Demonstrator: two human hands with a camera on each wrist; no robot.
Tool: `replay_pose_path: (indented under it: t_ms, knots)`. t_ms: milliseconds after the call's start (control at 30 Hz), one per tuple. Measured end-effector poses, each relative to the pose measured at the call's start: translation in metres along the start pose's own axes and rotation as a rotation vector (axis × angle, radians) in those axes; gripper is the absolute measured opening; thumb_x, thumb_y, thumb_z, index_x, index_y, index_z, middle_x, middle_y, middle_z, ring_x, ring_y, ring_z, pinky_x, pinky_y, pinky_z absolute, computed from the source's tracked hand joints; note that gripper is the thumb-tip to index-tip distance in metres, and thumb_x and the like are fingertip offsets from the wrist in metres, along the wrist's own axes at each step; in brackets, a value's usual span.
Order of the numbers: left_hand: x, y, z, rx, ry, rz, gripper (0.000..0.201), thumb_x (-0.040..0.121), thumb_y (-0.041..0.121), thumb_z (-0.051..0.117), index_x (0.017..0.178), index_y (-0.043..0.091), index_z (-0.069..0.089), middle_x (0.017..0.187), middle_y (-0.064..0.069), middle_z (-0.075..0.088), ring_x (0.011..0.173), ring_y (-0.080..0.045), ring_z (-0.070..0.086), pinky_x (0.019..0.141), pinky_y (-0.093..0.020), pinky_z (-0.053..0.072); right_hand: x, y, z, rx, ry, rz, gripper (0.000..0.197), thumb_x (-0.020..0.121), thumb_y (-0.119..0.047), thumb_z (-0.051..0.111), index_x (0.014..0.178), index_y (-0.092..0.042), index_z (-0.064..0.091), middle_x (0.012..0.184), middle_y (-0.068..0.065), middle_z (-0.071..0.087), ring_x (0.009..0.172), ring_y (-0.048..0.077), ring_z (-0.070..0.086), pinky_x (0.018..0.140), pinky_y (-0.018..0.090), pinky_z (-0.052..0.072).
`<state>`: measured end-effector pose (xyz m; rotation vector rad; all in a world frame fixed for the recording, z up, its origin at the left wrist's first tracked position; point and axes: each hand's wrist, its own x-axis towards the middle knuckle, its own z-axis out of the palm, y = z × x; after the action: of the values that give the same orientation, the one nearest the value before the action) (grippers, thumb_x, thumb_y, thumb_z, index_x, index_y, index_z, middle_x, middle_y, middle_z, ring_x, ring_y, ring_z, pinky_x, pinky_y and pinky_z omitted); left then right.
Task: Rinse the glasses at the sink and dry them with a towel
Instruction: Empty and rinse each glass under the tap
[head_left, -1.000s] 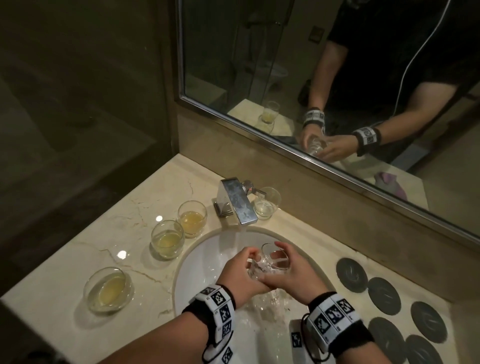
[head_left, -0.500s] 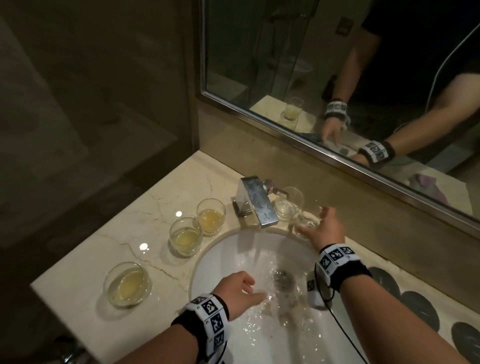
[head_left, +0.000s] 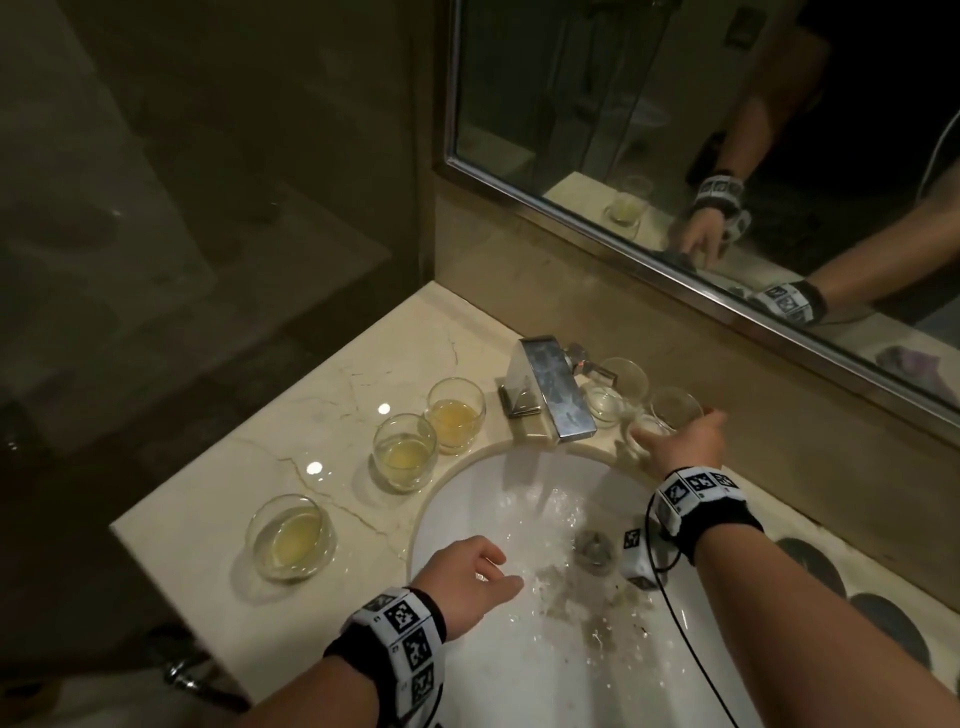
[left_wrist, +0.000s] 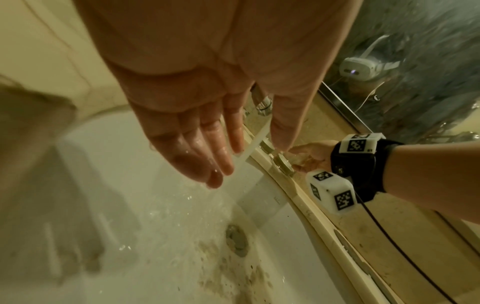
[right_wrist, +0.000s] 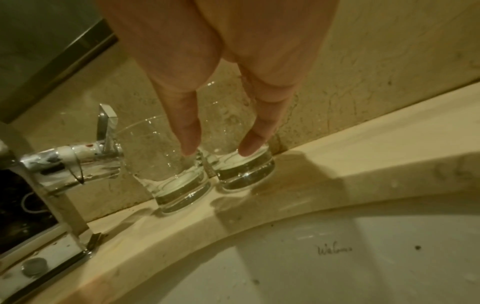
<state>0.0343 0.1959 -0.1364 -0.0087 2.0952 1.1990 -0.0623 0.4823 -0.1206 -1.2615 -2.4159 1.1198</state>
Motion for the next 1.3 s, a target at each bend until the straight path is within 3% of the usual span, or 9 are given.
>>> replay_pose_path:
  t_ms: [233, 367, 433, 500, 633, 833, 1033, 1133, 1300]
  knots:
    - [-0.041, 0.0, -0.042, -0.164, 0.144, 0.041, 0.026, 0.079, 0.04, 0.074, 0.099, 0.027, 0.063, 0.084, 0.014, 0.065, 0.069, -0.005, 0.062, 0.072, -0.022, 0.05, -0.032, 0.004, -0.014, 0.056, 0.033, 0.204, 0.089, 0.069, -0.032, 0.084, 0.135, 0.003, 0.036, 0.138, 0.024, 0.045, 0.125, 0.04, 0.047, 0.104, 0.045, 0.04]
    - [-0.083, -0.001, -0.089, -0.237, 0.414, 0.145, 0.017, 0.077, 0.027, 0.079, 0.083, 0.022, 0.064, 0.062, 0.009, 0.048, 0.057, -0.009, 0.047, 0.063, -0.03, 0.045, -0.074, 0.024, 0.001, 0.014, -0.265, 0.242, 0.043, 0.069, -0.036, 0.075, 0.094, -0.001, 0.068, 0.084, 0.017, 0.07, 0.078, 0.036, 0.066, 0.084, 0.047, 0.055]
    - [-0.1, -0.001, -0.116, -0.082, 0.591, 0.161, 0.031, 0.074, 0.033, 0.081, 0.094, 0.025, 0.059, 0.08, 0.01, 0.051, 0.075, -0.009, 0.05, 0.074, -0.03, 0.048, -0.097, 0.027, 0.01, -0.042, -0.388, 0.192, 0.033, 0.077, -0.027, 0.074, 0.087, 0.004, 0.068, 0.071, 0.014, 0.066, 0.062, 0.028, 0.06, 0.069, 0.039, 0.053]
    - [-0.107, -0.007, -0.137, 0.139, 0.693, 0.081, 0.066, 0.067, 0.044, 0.082, 0.121, 0.033, 0.046, 0.117, 0.008, 0.047, 0.11, -0.012, 0.045, 0.097, -0.033, 0.044, -0.116, 0.028, 0.019, -0.114, -0.473, 0.109, 0.028, 0.081, -0.021, 0.072, 0.078, 0.005, 0.066, 0.064, 0.013, 0.061, 0.055, 0.025, 0.052, 0.059, 0.034, 0.046]
    - [-0.098, -0.032, -0.154, 0.386, 0.537, -0.118, 0.112, 0.061, 0.059, 0.081, 0.146, 0.039, 0.011, 0.15, 0.005, 0.027, 0.136, -0.021, 0.026, 0.111, -0.042, 0.028, -0.153, 0.02, 0.031, -0.166, -0.563, 0.024, 0.023, 0.08, -0.022, 0.072, 0.07, -0.006, 0.059, 0.06, 0.008, 0.061, 0.051, 0.023, 0.052, 0.051, 0.028, 0.042]
    - [-0.081, -0.056, -0.15, 0.378, 0.416, -0.099, 0.089, 0.07, 0.04, 0.079, 0.142, 0.034, 0.027, 0.142, 0.007, 0.044, 0.129, -0.018, 0.04, 0.108, -0.036, 0.036, -0.189, 0.013, 0.042, -0.17, -0.609, -0.094, 0.019, 0.078, -0.026, 0.073, 0.071, -0.013, 0.061, 0.068, 0.004, 0.066, 0.061, 0.021, 0.058, 0.061, 0.031, 0.046]
    - [-0.078, -0.034, -0.141, 0.286, 0.374, 0.046, 0.082, 0.065, 0.042, 0.08, 0.133, 0.033, 0.035, 0.128, 0.011, 0.046, 0.109, -0.009, 0.05, 0.093, -0.021, 0.042, -0.215, 0.005, 0.035, 0.085, -0.725, -0.183, 0.011, 0.079, -0.015, 0.073, 0.084, -0.011, 0.064, 0.07, 0.002, 0.06, 0.054, 0.013, 0.053, 0.052, 0.029, 0.045]
    - [-0.067, -0.004, -0.119, 0.211, 0.278, 0.121, 0.084, 0.061, 0.049, 0.079, 0.131, 0.035, 0.035, 0.122, 0.012, 0.048, 0.106, -0.008, 0.052, 0.094, -0.027, 0.048, -0.217, 0.006, 0.03, 0.223, -0.827, -0.223, 0.036, 0.074, -0.009, 0.078, 0.105, -0.019, 0.061, 0.097, 0.001, 0.063, 0.069, 0.013, 0.058, 0.056, 0.026, 0.049]
    - [-0.028, 0.037, -0.066, 0.104, 0.144, 0.113, 0.093, 0.048, 0.054, 0.081, 0.127, 0.032, 0.036, 0.117, 0.009, 0.052, 0.106, -0.011, 0.055, 0.094, -0.036, 0.051, -0.197, 0.019, 0.02, 0.341, -0.827, -0.269, 0.075, 0.062, -0.022, 0.084, 0.128, -0.027, 0.048, 0.125, -0.01, 0.057, 0.107, 0.007, 0.061, 0.088, 0.034, 0.055]
